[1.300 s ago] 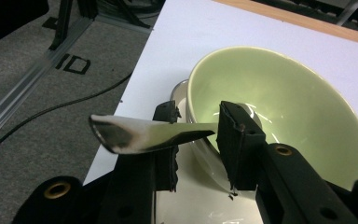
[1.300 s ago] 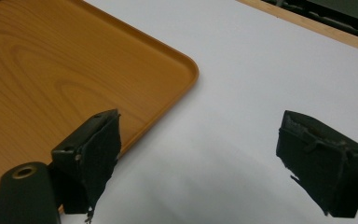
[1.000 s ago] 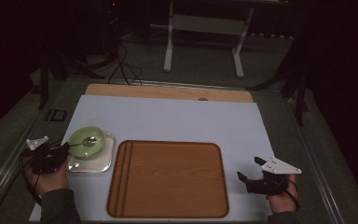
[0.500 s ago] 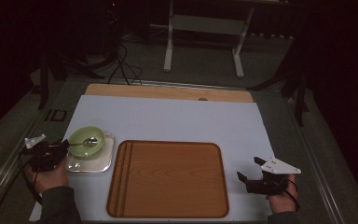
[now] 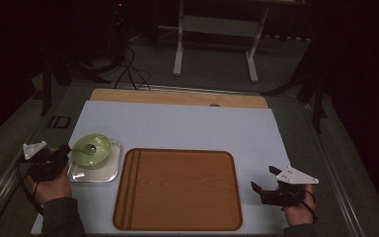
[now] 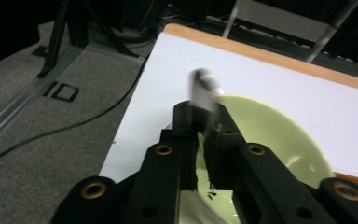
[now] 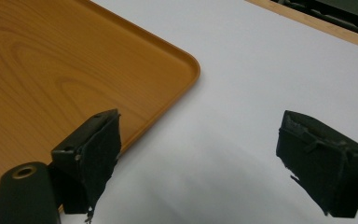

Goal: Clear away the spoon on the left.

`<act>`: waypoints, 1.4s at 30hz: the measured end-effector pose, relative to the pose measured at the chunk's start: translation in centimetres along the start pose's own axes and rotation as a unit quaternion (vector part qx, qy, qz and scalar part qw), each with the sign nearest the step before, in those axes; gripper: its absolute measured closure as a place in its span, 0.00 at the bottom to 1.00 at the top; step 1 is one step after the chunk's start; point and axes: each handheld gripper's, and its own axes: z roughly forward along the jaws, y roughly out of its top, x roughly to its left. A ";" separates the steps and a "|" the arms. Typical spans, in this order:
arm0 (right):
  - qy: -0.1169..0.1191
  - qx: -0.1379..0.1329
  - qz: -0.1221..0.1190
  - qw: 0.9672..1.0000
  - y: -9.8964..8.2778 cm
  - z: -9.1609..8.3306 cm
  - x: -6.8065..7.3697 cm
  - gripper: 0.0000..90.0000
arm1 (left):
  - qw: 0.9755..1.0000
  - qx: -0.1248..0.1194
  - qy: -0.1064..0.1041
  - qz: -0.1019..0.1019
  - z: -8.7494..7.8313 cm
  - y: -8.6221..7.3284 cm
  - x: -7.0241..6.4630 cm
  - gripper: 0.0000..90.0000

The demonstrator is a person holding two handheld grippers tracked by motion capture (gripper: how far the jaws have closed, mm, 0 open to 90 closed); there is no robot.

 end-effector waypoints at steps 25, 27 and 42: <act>-0.002 -0.002 0.002 1.000 0.0 -0.2 -0.1 0.15 | 0.993 -0.040 -0.056 0.092 -3.4 3.4 -3.4 0.99; -0.001 -0.003 0.002 1.000 0.0 -0.2 -0.1 0.15 | 0.993 -0.040 -0.062 0.094 -3.8 3.7 -3.6 0.99; -0.003 -0.006 0.003 1.000 0.0 -0.2 -0.1 0.15 | 0.986 -0.042 -0.119 0.106 -5.9 2.8 -6.0 0.99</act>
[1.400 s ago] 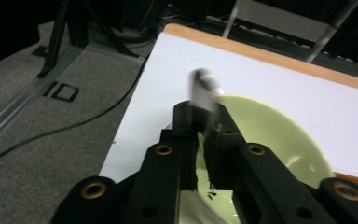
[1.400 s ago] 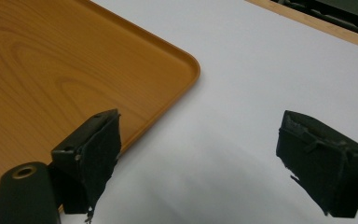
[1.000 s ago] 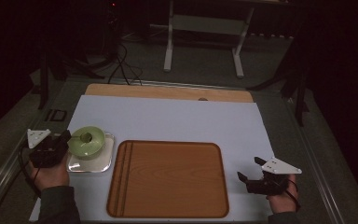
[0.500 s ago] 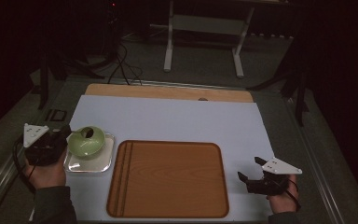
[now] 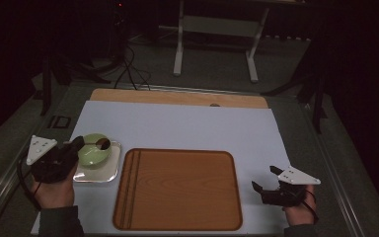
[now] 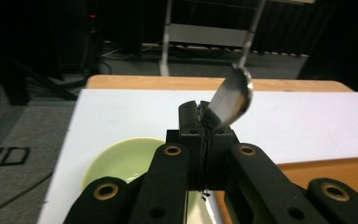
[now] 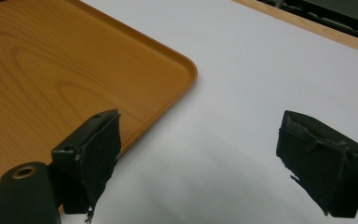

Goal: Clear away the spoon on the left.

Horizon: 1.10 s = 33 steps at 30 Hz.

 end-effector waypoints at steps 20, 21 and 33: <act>0.001 -0.002 -0.001 1.000 0.0 0.0 -0.1 0.15 | 0.996 0.058 -0.050 0.037 0.7 -1.1 -2.5 0.99; 0.000 -0.003 -0.001 1.000 0.0 0.0 -0.1 0.15 | 0.996 0.060 -0.053 0.039 0.7 -1.1 -2.7 0.99; -0.001 -0.004 -0.002 1.000 0.0 -0.1 -0.2 0.15 | 0.989 0.089 -0.094 0.074 0.9 -1.2 -4.5 0.99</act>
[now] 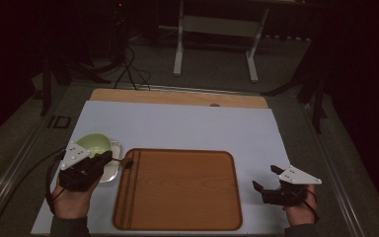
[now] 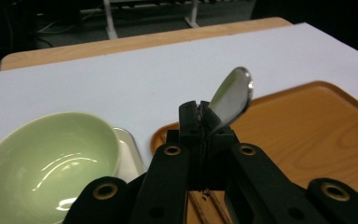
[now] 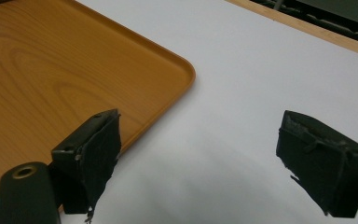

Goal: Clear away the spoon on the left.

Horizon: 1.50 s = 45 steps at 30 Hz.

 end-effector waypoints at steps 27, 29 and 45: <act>-0.001 0.001 -0.001 1.000 0.0 0.0 0.0 0.15 | 0.996 0.070 -0.048 0.002 1.9 0.1 -2.5 0.99; 0.000 0.001 -0.001 1.000 0.0 0.0 0.0 0.15 | 0.995 0.080 -0.055 0.000 2.2 0.1 -2.6 0.99; -0.001 0.004 0.002 1.000 -0.1 0.1 0.0 0.15 | 0.991 0.115 -0.067 -0.012 8.6 0.8 -2.7 0.98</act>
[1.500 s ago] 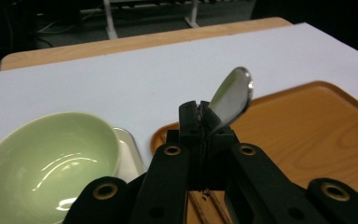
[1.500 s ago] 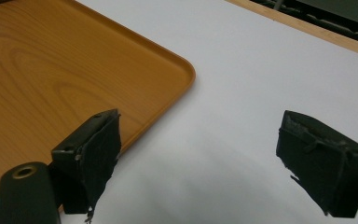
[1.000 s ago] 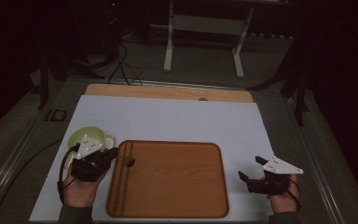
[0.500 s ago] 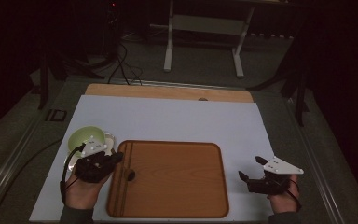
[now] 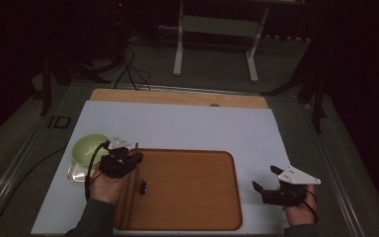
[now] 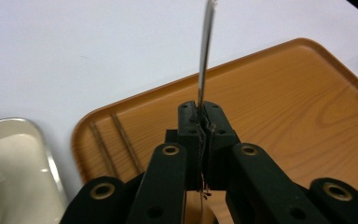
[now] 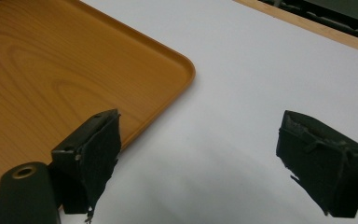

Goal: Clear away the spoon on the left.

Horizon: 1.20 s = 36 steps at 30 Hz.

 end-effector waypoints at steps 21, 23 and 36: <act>0.003 0.001 -0.002 1.000 0.0 0.0 0.1 0.15 | 0.996 0.030 -0.058 -0.057 3.1 -3.5 0.4 0.87; 0.003 0.001 -0.002 1.000 0.0 0.0 0.0 0.15 | 0.997 0.038 -0.047 -0.051 3.4 -3.5 0.3 0.87; 0.005 0.002 -0.002 1.000 0.1 0.0 0.1 0.15 | 0.995 0.102 0.008 0.021 5.2 -3.5 -0.6 0.62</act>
